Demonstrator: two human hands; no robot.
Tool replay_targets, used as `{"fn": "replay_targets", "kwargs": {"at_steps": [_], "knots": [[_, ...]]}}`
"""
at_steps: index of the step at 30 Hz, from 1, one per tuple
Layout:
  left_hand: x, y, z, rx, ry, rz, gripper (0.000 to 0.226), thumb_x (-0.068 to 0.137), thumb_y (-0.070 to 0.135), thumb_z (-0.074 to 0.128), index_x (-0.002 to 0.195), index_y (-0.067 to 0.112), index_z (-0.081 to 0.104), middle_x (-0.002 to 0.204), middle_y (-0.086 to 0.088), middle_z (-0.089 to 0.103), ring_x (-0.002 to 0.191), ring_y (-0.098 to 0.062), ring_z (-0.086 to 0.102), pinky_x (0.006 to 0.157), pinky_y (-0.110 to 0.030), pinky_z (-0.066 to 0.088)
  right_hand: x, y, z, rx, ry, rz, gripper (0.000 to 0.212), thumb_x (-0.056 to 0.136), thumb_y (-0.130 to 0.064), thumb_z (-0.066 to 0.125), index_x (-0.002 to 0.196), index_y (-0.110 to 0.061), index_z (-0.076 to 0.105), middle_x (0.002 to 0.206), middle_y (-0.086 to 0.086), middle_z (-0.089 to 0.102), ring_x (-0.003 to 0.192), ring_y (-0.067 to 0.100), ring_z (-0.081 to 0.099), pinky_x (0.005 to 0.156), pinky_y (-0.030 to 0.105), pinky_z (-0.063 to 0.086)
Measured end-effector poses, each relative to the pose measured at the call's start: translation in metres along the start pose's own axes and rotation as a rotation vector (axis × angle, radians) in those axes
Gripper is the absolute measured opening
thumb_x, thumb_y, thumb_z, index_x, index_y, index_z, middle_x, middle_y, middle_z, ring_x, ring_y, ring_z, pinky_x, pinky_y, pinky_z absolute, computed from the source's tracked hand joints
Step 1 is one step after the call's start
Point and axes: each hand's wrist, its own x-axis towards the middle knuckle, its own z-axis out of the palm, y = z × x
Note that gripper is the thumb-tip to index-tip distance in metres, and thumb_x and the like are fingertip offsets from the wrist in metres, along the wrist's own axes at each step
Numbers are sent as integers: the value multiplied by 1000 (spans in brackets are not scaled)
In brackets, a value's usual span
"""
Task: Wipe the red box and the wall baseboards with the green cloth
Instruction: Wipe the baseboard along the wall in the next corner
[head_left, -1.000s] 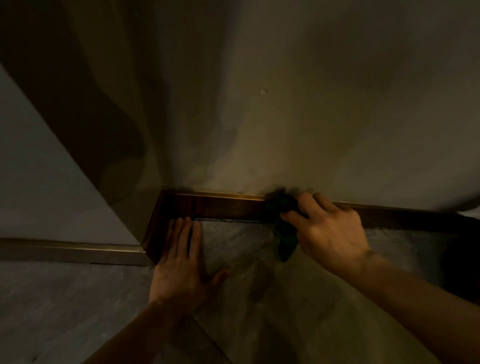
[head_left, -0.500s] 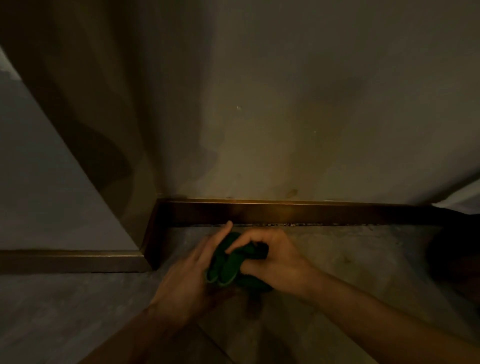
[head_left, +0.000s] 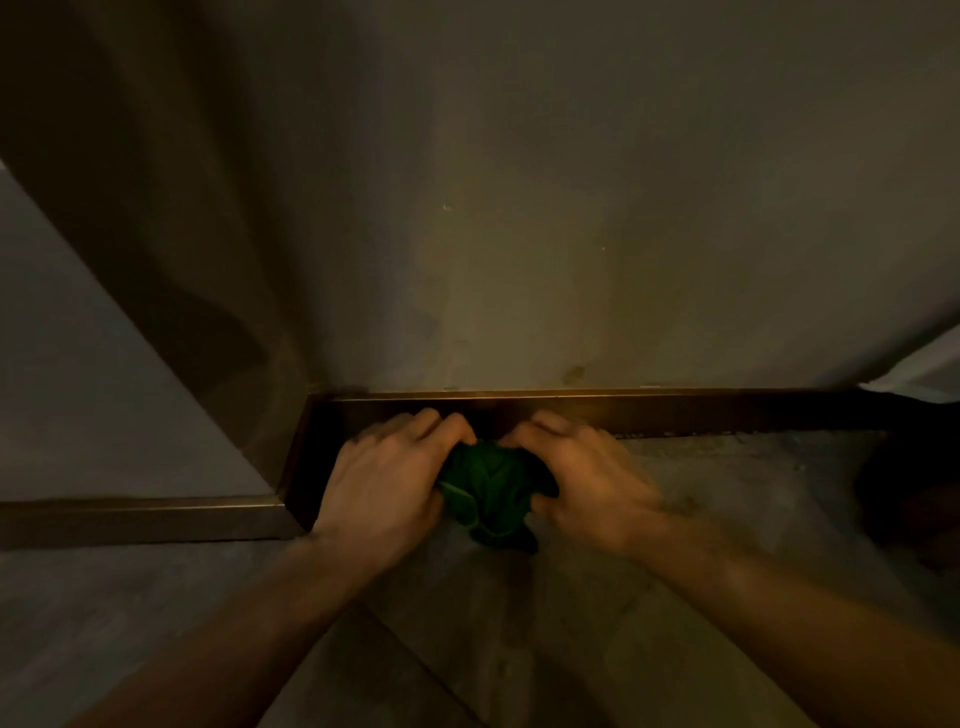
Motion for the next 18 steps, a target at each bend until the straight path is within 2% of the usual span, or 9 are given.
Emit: {"fn": "replay_targets", "kwargs": {"at_steps": [5,9,13,16,18], "knots": [[7,2,9,170,-138,-9,51,71,24,73,113,34,46,103,4,57,96,-25,59,77,-39,47,-1,-1,11,-278,32,-10,54,75,-21,74,125,-28,54,116,-2,55,108,23,49,64,34,48],[9,0,13,247,-226,-32,55,80,24,66,126,34,38,118,0,55,110,-28,56,88,-41,45,3,-4,23,-285,-11,37,53,80,-24,69,129,-27,48,122,0,50,114,25,45,68,36,46],[8,6,-2,264,-301,-66,49,83,22,60,129,31,42,119,-2,56,107,-30,59,83,-41,47,-5,-16,17,-257,-44,44,44,84,-25,64,126,-20,50,125,5,52,114,28,47,64,36,45],[-1,22,-33,270,-328,-48,41,78,18,61,119,20,60,105,-10,66,92,-38,66,73,-43,52,-21,-37,-2,-222,-109,65,47,81,-22,70,125,-17,53,126,8,55,114,32,52,76,42,51],[-8,36,-60,251,-376,-43,39,75,18,66,114,17,62,99,-12,68,89,-40,66,70,-45,54,-35,-55,-25,-206,-152,67,48,82,-22,70,127,-17,54,124,7,56,113,32,54,80,43,50]]}}
